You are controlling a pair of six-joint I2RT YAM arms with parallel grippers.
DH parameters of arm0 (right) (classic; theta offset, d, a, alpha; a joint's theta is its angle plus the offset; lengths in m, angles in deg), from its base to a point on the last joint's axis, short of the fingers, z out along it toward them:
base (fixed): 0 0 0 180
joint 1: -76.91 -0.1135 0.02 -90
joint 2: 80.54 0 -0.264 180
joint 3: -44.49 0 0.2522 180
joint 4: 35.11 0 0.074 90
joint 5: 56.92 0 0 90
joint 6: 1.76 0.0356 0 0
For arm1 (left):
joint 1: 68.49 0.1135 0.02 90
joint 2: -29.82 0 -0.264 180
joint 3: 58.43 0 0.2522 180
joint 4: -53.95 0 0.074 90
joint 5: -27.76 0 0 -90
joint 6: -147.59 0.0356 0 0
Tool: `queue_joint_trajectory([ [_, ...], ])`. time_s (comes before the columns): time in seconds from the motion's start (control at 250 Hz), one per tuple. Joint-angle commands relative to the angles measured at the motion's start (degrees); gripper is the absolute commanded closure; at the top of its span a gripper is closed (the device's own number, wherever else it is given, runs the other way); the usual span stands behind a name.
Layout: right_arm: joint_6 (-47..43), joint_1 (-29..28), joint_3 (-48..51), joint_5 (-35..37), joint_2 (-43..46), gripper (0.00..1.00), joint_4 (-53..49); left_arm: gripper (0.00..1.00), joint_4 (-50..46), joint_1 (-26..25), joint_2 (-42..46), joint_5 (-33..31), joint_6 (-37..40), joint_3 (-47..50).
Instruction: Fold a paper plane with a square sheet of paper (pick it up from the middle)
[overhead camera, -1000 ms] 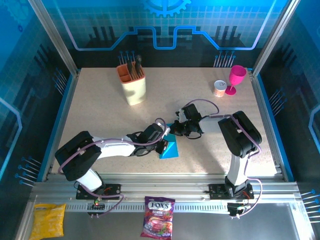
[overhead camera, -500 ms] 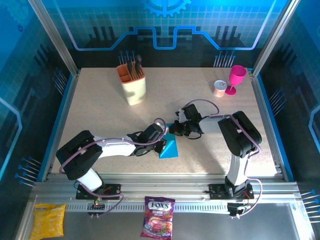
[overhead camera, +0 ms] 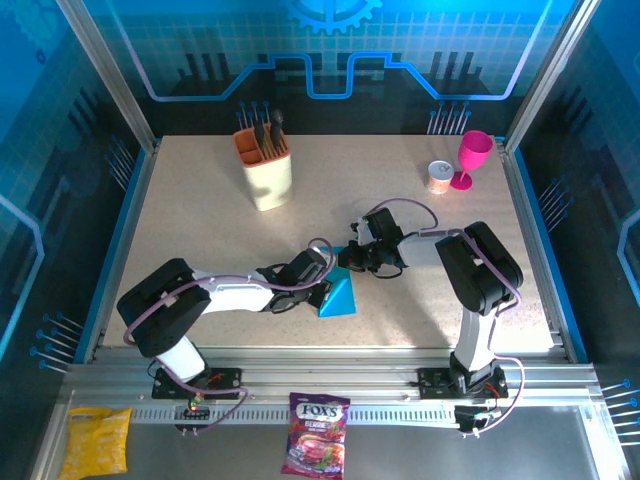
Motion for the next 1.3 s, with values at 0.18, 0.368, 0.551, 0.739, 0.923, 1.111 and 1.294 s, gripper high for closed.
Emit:
queue_joint_trajectory([
  [0.18,-0.9,-0.2,2.8,3.5,-3.9,1.00,-5.3,1.00,0.7,0.5,1.4,-2.2,-0.8,0.1],
  [0.368,-1.0,-0.2,2.8,3.5,-4.1,1.00,-5.2,1.00,0.5,0.5,1.3,-2.6,-0.8,0.1],
  [0.551,-1.0,-0.2,2.8,3.4,-4.3,1.00,-5.1,1.00,0.7,0.4,0.3,-2.6,-1.0,0.4],
  [0.739,-1.0,-0.2,2.8,3.3,-4.5,1.00,-5.0,1.00,0.7,0.5,-0.1,-2.8,-1.1,0.7],
  [0.923,-0.7,-0.1,2.3,2.3,-4.2,1.00,-5.1,1.00,1.0,0.5,-1.2,-2.6,-1.2,1.0],
  [1.111,-0.2,0.6,1.2,0.4,-0.6,1.00,-6.3,1.00,1.4,0.5,-1.7,-2.2,-1.4,1.5],
  [1.294,-0.7,0.9,-2.5,0.6,6.2,0.92,-10.6,1.00,1.9,0.5,-2.0,-2.2,-1.7,2.1],
])
